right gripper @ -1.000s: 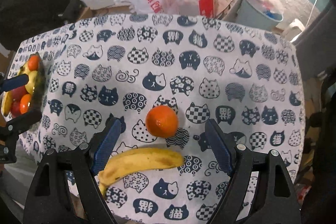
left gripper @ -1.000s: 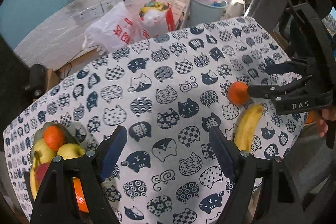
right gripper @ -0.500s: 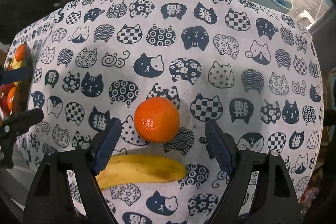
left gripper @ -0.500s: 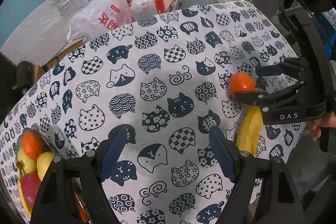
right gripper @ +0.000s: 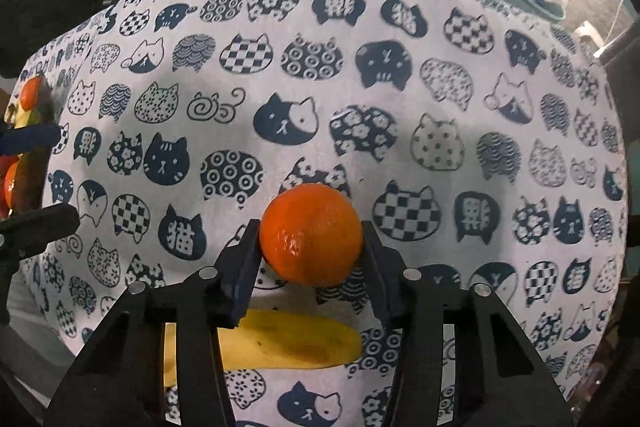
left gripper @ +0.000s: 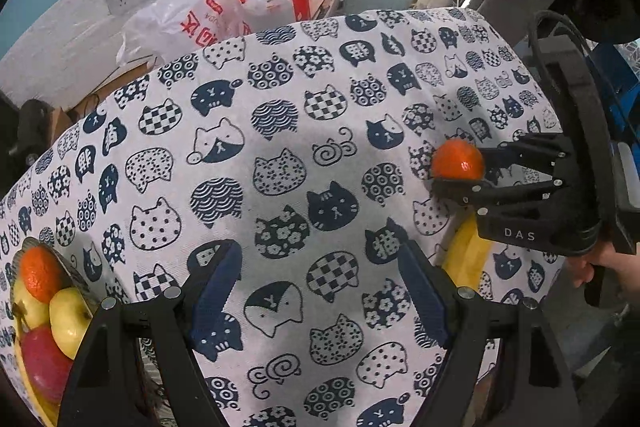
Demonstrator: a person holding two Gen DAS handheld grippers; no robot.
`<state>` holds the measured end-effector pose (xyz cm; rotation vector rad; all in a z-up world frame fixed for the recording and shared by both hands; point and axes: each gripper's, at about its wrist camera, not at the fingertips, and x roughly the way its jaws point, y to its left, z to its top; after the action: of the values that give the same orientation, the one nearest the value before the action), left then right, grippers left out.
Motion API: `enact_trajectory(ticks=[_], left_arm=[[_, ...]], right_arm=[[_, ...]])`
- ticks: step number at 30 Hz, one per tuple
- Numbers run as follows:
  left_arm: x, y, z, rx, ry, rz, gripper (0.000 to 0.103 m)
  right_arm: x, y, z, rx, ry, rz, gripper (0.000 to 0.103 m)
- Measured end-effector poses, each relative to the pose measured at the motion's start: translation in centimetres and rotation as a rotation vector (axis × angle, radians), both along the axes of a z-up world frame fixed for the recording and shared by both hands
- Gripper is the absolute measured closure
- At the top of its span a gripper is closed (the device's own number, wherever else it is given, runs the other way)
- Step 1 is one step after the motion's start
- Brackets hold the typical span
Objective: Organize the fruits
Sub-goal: 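Close the left tool on the single banana while the right tool grasps the orange, then carry the banana in the left tool and orange in the right tool to the plate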
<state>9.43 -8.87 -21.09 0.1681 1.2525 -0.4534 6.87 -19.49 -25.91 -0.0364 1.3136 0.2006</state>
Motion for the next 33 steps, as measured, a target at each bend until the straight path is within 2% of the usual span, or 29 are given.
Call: enact_trajectory(ticks=[7, 14, 23, 33], left_arm=[[-1.0, -2.5, 0.5, -0.058, 0.018, -0.064, 0.021], [-2.5, -6.0, 0.2, -0.078, 0.043, -0.162, 0.021], [-4.2, -9.0, -2.9, -0.033, 0.106, -0.230, 0.021], [-4.6, -10.4, -5.2, 0.014, 0.119, -0.268, 0.021]], right_arm=[[-1.9, -1.3, 3.0, -0.048, -0.052, -0.032, 0.057], [-4.5, -4.1, 4.4, -0.027, -0.057, -0.097, 0.057], [-4.7, -7.3, 4.0, 0.002, -0.033, -0.174, 0.057], [-5.0, -7.9, 3.3, 0.022, -0.025, -0.184, 0.057]])
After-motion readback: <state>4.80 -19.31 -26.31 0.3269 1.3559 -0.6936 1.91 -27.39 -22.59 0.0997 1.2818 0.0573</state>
